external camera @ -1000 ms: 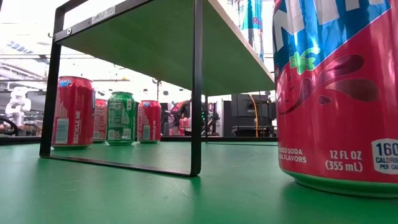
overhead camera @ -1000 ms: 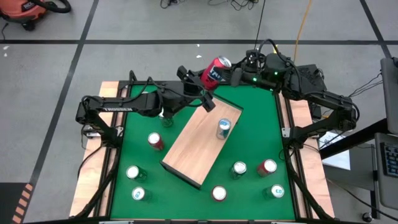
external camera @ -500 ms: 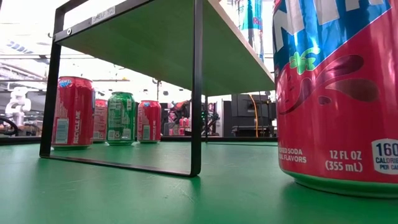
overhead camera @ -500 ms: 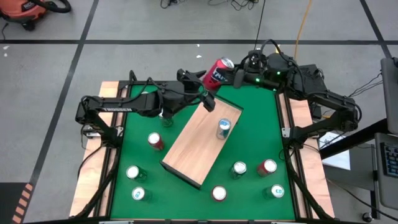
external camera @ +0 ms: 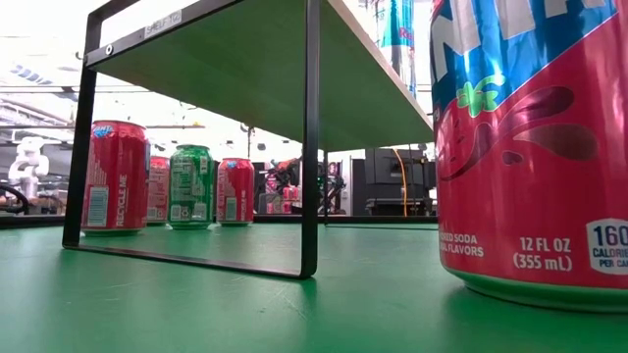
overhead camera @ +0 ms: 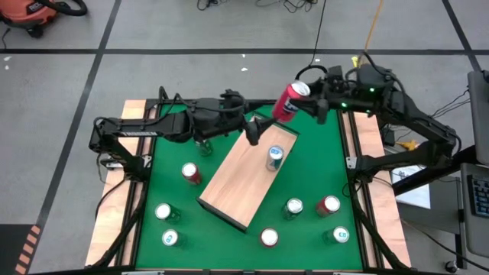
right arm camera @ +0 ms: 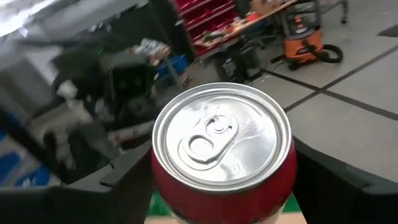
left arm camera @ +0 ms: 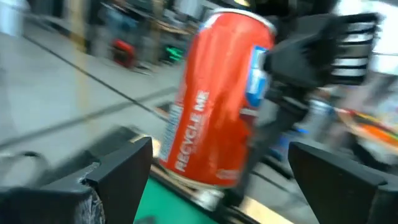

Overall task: Sort soda cans
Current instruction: Put the red soda can on the shelf

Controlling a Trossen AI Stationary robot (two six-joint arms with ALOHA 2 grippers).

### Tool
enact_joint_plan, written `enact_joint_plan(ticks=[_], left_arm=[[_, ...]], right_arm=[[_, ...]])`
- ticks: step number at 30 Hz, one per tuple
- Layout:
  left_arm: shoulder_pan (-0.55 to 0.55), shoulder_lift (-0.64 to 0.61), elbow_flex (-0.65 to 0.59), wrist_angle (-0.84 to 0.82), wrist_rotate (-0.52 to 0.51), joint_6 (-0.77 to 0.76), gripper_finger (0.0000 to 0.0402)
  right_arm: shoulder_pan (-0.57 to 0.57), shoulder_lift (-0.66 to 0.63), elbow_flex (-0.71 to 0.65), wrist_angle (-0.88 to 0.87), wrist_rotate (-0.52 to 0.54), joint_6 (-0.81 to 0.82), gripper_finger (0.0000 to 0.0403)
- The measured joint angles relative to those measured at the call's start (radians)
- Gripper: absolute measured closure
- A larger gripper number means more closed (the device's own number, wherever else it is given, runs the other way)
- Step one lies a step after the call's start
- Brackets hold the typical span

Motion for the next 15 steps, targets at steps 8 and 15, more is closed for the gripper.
enact_joint_plan(ticks=[8, 15], left_arm=[[0.023, -0.008, 0.000, -0.005, 0.208, -0.095, 0.0025], [0.038, -0.009, 0.000, -0.007, 0.288, -0.151, 0.0025]], right_arm=[[0.000, -0.080, 0.000, -0.194, -0.084, -0.207, 0.0104], [0.000, -0.104, 0.002, -0.342, -0.161, -0.303, 0.0104]])
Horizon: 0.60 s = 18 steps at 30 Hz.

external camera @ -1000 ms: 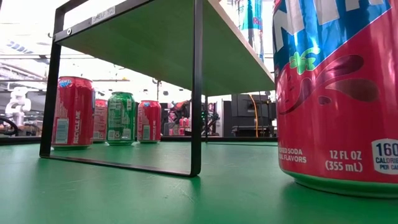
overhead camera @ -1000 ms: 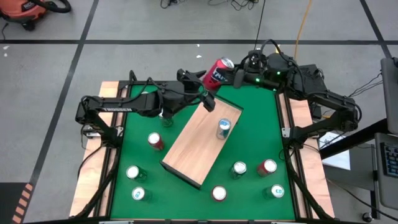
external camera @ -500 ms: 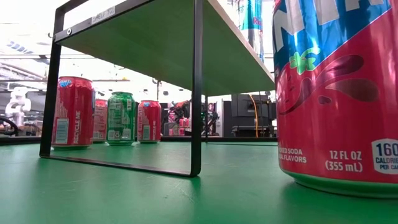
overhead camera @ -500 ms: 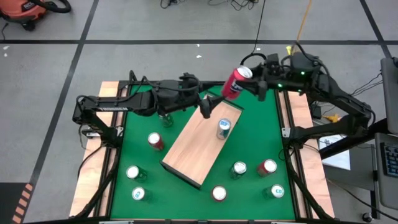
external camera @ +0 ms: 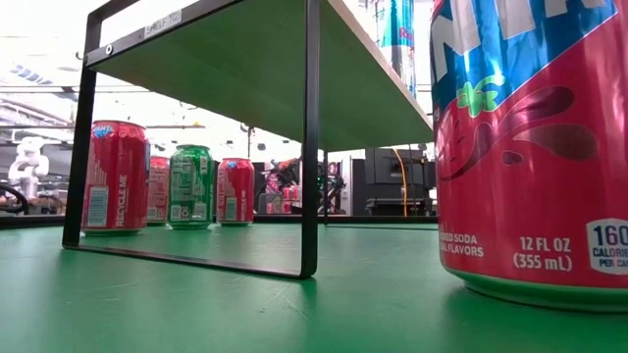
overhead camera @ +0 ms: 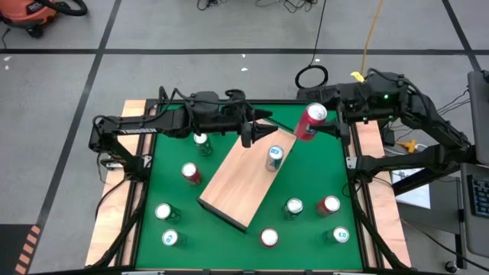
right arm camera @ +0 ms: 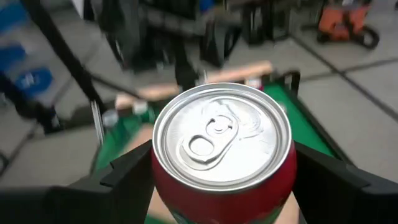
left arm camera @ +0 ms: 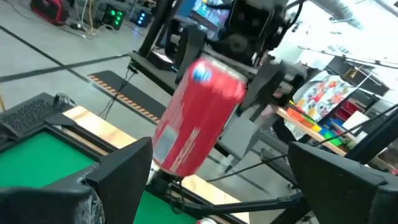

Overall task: Sort soda cans
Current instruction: Put the red soda can on the shelf

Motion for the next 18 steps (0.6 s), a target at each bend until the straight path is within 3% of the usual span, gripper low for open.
enact_joint_plan(ticks=[7, 18], left_arm=[[0.019, 0.000, 0.000, -0.010, 0.007, -0.048, 0.0025], [0.022, 0.000, -0.001, -0.026, -0.004, -0.051, 0.0025]], right_arm=[[-0.008, 0.055, -0.002, -0.268, 0.058, -0.044, 0.0104], [-0.007, 0.057, -0.002, 0.047, -0.079, -0.043, 0.0104]])
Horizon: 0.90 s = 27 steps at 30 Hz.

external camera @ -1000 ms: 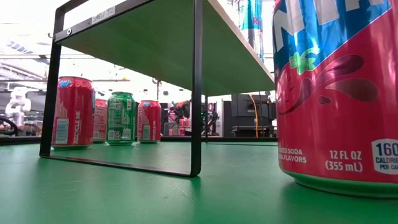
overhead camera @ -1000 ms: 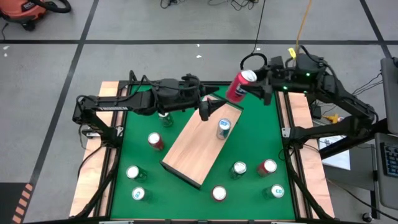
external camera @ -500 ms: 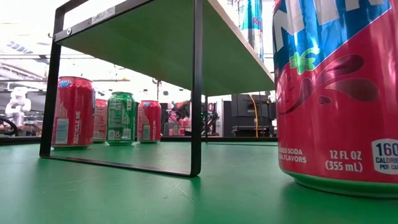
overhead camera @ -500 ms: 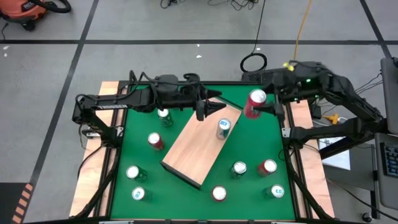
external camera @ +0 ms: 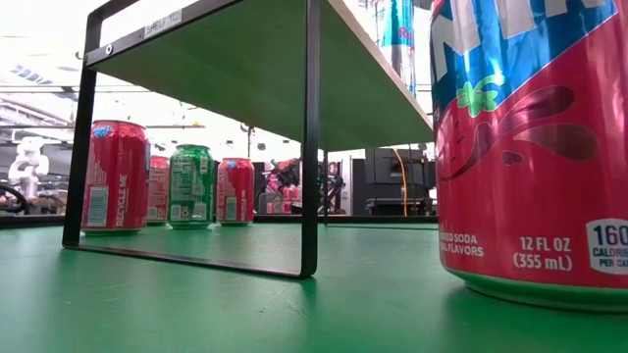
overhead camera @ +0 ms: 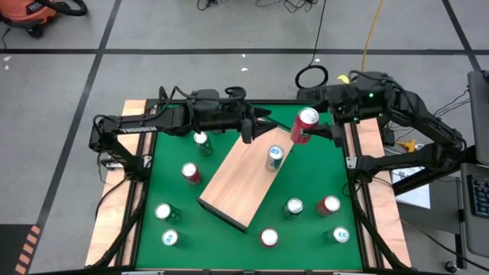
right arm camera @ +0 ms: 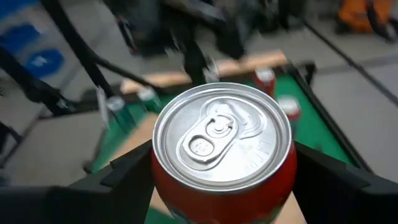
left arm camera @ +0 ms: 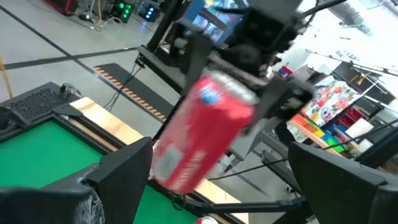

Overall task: Sort soda cans
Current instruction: Put the red soda can on the shelf

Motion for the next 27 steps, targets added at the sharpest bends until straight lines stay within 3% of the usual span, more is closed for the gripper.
enact_joint_plan(ticks=[6, 16, 27], left_arm=[[-0.011, 0.024, -0.001, 0.026, -0.009, 0.044, 0.0025], [-0.081, 0.053, 0.000, 0.087, -0.208, 0.363, 0.0025], [-0.081, 0.128, -0.001, 0.107, -0.168, 0.371, 0.0025]], right_arm=[[0.001, 0.001, 0.000, 0.137, -0.053, 0.007, 0.0104], [0.000, 0.015, 0.000, 0.186, -0.052, 0.075, 0.0103], [0.003, 0.081, 0.000, 0.255, -0.051, 0.146, 0.0103]])
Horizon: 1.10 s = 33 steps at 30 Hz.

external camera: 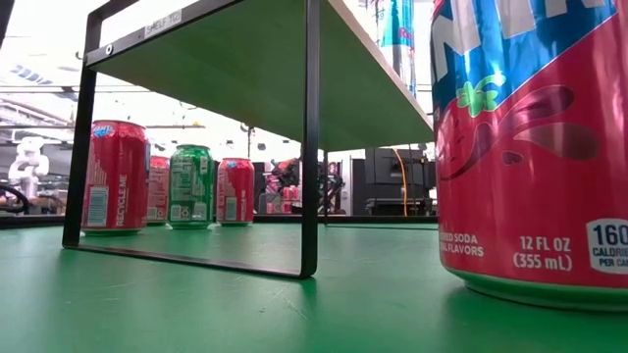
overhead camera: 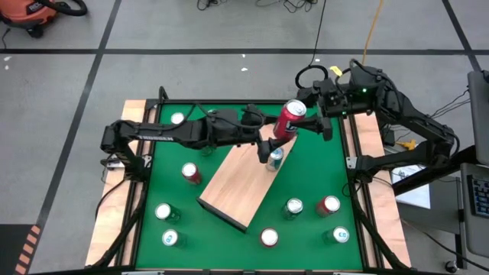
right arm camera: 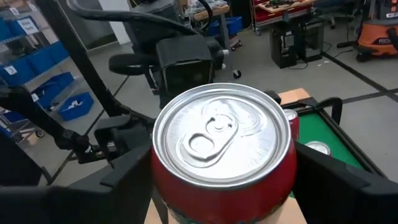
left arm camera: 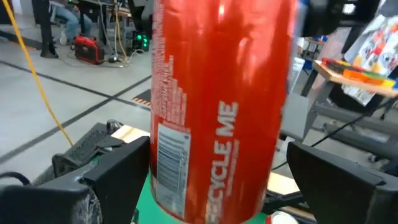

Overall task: Sort soda cans
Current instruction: Put the red soda can on the shelf

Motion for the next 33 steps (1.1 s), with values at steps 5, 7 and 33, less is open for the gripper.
enact_joint_plan(ticks=[5, 7, 33], left_arm=[[0.000, 0.002, 0.000, -0.001, -0.044, -0.022, 0.0036], [0.000, 0.002, 0.000, -0.001, -0.051, -0.022, 0.0051], [-0.015, -0.001, 0.000, -0.002, -0.374, 0.015, 0.0120]], right_arm=[[0.000, 0.012, 0.000, 0.026, 0.000, 0.005, 0.0103], [0.000, 0.013, 0.000, 0.024, 0.000, 0.006, 0.0103], [0.001, 0.011, 0.001, 0.029, 0.250, 0.206, 0.0035]])
